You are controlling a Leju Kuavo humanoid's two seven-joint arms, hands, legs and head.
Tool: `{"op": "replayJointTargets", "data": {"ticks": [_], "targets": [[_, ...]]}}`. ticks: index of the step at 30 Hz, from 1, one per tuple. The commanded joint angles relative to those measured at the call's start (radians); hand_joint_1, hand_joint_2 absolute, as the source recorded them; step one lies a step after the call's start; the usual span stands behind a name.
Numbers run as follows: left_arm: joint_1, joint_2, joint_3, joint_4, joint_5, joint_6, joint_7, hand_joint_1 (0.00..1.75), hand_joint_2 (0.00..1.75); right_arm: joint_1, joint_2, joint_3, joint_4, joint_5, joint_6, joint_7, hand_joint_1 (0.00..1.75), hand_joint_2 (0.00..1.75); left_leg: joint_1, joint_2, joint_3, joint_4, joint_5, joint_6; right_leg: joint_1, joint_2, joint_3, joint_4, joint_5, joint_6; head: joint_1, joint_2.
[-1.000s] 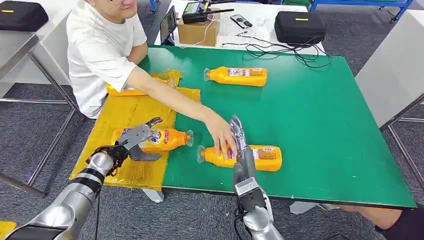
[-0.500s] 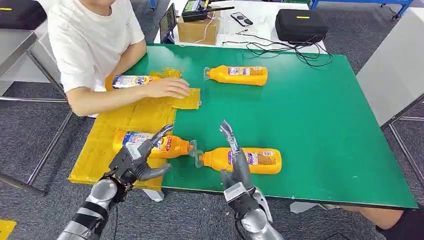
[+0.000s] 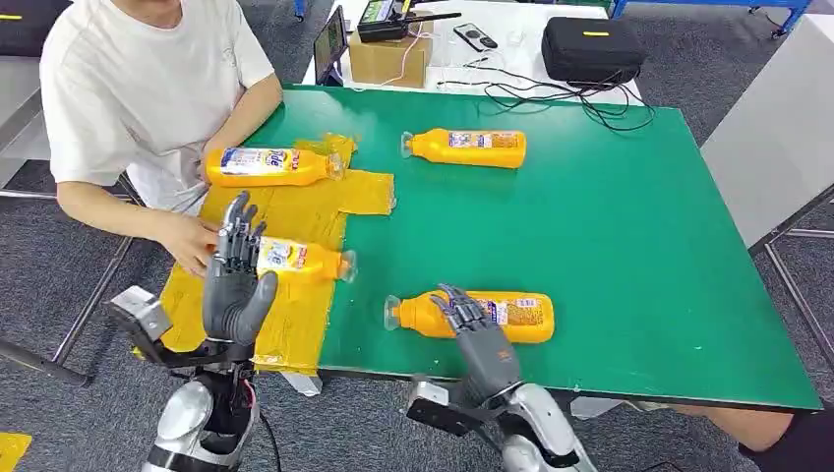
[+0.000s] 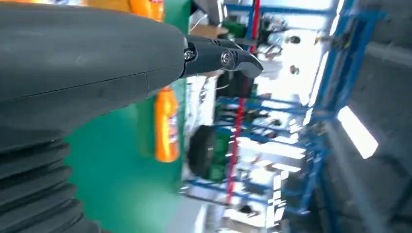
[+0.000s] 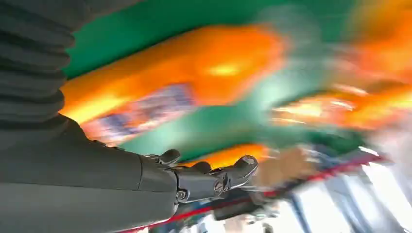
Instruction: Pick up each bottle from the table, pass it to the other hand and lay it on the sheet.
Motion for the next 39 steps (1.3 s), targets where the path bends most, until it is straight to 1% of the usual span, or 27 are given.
{"op": "replayJointTargets", "data": {"ticks": [1, 2, 4, 5, 7, 8, 9, 14, 17, 20, 22, 24, 25, 27, 28, 33, 34, 39], "targets": [[0.116, -0.035, 0.026, -0.173, 0.016, 0.006, -0.048, 0.0, 1.75, -0.099, -0.172, -0.075, 0.156, 0.038, 0.141, 0.072, 0.0, 1.75, 0.0, 0.005, 0.008, 0.001, -0.005, 0.0, 0.001, 0.004, 0.007, 0.0, -0.003, -0.002, 0.0, 0.0], [0.117, -0.033, 0.024, -0.172, 0.014, 0.003, -0.049, 0.0, 1.75, -0.097, -0.174, -0.071, 0.159, 0.05, 0.147, 0.082, 0.0, 1.75, -0.001, 0.001, 0.001, 0.0, -0.001, 0.0, -0.001, 0.001, 0.001, -0.001, 0.0, -0.001, 0.0, 0.0], [0.114, -0.032, 0.023, -0.167, 0.012, 0.001, -0.051, 0.0, 1.75, -0.094, -0.173, -0.071, 0.159, 0.051, 0.148, 0.088, 0.0, 1.75, 0.0, 0.003, 0.005, 0.0, -0.003, -0.001, 0.0, 0.002, 0.005, -0.001, -0.001, -0.002, 0.0, 0.0], [0.109, -0.032, 0.024, -0.161, 0.008, 0.001, -0.055, 0.0, 1.75, -0.096, -0.169, -0.071, 0.162, 0.05, 0.153, 0.095, 0.0, 1.75, 0.0, -0.001, 0.004, 0.0, -0.002, 0.0, 0.0, -0.002, 0.005, -0.001, -0.002, -0.002, 0.0, 0.0], [0.094, -0.037, 0.034, -0.142, 0.007, 0.004, -0.056, 0.0, 1.75, -0.122, -0.158, -0.065, 0.197, 0.058, 0.17, 0.12, 0.0, 1.75, 0.0, 0.0, 0.005, 0.0, -0.002, -0.001, 0.0, 0.0, 0.005, -0.001, -0.002, -0.002, 0.0, 0.0], [0.089, -0.04, 0.04, -0.136, 0.007, 0.006, -0.056, 0.0, 1.75, -0.133, -0.152, -0.062, 0.212, 0.066, 0.165, 0.127, 0.0, 1.75, 0.0, 0.002, 0.003, 0.0, -0.001, 0.0, 0.0, 0.001, 0.003, -0.001, -0.001, -0.001, 0.0, 0.0], [0.084, -0.042, 0.045, -0.131, 0.007, 0.007, -0.056, 0.0, 1.75, -0.154, -0.144, -0.05, 0.232, 0.084, 0.16, 0.137, 0.0, 1.75, 0.001, 0.003, 0.005, 0.0, -0.002, -0.001, 0.001, 0.002, 0.004, -0.001, -0.001, -0.002, 0.0, 0.0], [0.081, -0.041, 0.048, -0.128, 0.007, 0.008, -0.056, 0.0, 1.75, -0.179, -0.137, -0.042, 0.26, 0.079, 0.177, 0.139, 0.0, 1.75, 0.001, 0.002, 0.005, 0.0, -0.001, 0.0, 0.001, 0.001, 0.004, -0.001, -0.001, -0.001, 0.0, 0.0], [0.065, -0.035, 0.057, -0.109, 0.006, 0.009, -0.053, 0.0, 1.75, -0.228, -0.123, -0.023, 0.331, 0.081, 0.2, 0.145, 0.0, 1.75, 0.001, 0.003, 0.005, 0.0, -0.001, 0.0, 0.001, 0.002, 0.004, -0.001, 0.0, -0.002, 0.0, 0.0], [0.064, -0.032, 0.064, -0.116, 0.009, 0.005, -0.054, 0.0, 1.75, -0.256, -0.103, -0.002, 0.377, 0.101, 0.154, 0.149, 0.0, 1.75, 0.001, 0.004, 0.007, -0.001, -0.001, -0.001, 0.001, 0.002, 0.006, -0.002, 0.0, -0.002, 0.0, 0.0], [0.07, -0.029, 0.067, -0.137, 0.013, -0.004, -0.057, 0.0, 1.75, -0.268, -0.093, 0.02, 0.36, 0.143, 0.104, 0.168, 0.0, 1.75, 0.001, 0.004, 0.007, -0.001, -0.001, -0.001, 0.002, 0.002, 0.006, -0.002, -0.001, -0.003, 0.0, 0.0], [0.083, -0.03, 0.071, -0.153, 0.014, -0.012, -0.053, 0.0, 1.75, -0.272, -0.09, 0.03, 0.321, 0.176, 0.099, 0.197, 0.0, 1.75, 0.001, 0.003, 0.005, 0.0, -0.001, -0.001, 0.001, 0.002, 0.004, -0.001, 0.0, -0.002, 0.0, 0.0], [0.09, -0.031, 0.072, -0.161, 0.014, -0.014, -0.052, 0.0, 1.75, -0.272, -0.092, 0.033, 0.302, 0.182, 0.109, 0.207, 0.0, 1.75, 0.001, 0.005, 0.007, 0.0, -0.002, -0.001, 0.002, 0.004, 0.005, 0.0, -0.001, -0.003, 0.0, 0.0], [0.1, -0.035, 0.077, -0.17, 0.012, -0.017, -0.051, 0.0, 1.75, -0.277, -0.103, 0.037, 0.283, 0.203, 0.137, 0.241, 0.0, 1.75, 0.001, 0.004, 0.005, 0.0, -0.001, 0.0, 0.001, 0.002, 0.003, 0.0, 0.0, -0.001, 0.0, 0.0], [0.103, -0.036, 0.078, -0.175, 0.012, -0.017, -0.051, 0.0, 1.75, -0.277, -0.107, 0.036, 0.276, 0.203, 0.141, 0.241, 0.0, 1.75, 0.001, 0.005, 0.007, 0.0, -0.002, -0.001, 0.002, 0.003, 0.005, 0.0, -0.001, -0.002, 0.0, 0.0], [0.104, -0.037, 0.078, -0.176, 0.012, -0.018, -0.05, 0.0, 1.75, -0.274, -0.111, 0.034, 0.273, 0.203, 0.142, 0.241, 0.0, 1.75, 0.001, 0.003, 0.004, 0.0, -0.001, 0.0, 0.001, 0.001, 0.004, 0.0, 0.0, -0.001, 0.0, 0.0], [0.104, -0.037, 0.078, -0.173, 0.015, -0.023, -0.045, 0.0, 1.75, -0.281, -0.116, 0.039, 0.286, 0.22, 0.164, 0.26, 0.0, 1.75, 0.001, 0.003, 0.006, 0.0, -0.002, 0.0, 0.001, 0.002, 0.005, 0.0, -0.001, -0.002, 0.0, 0.0], [0.127, -0.05, 0.091, -0.196, 0.01, -0.03, -0.031, 0.0, 1.75, -0.346, -0.164, 0.044, 0.35, 0.262, 0.291, 0.361, 0.0, 1.75, 0.001, 0.003, 0.006, 0.0, -0.001, 0.0, 0.001, 0.002, 0.005, 0.0, -0.001, -0.002, 0.0, 0.0]]}}
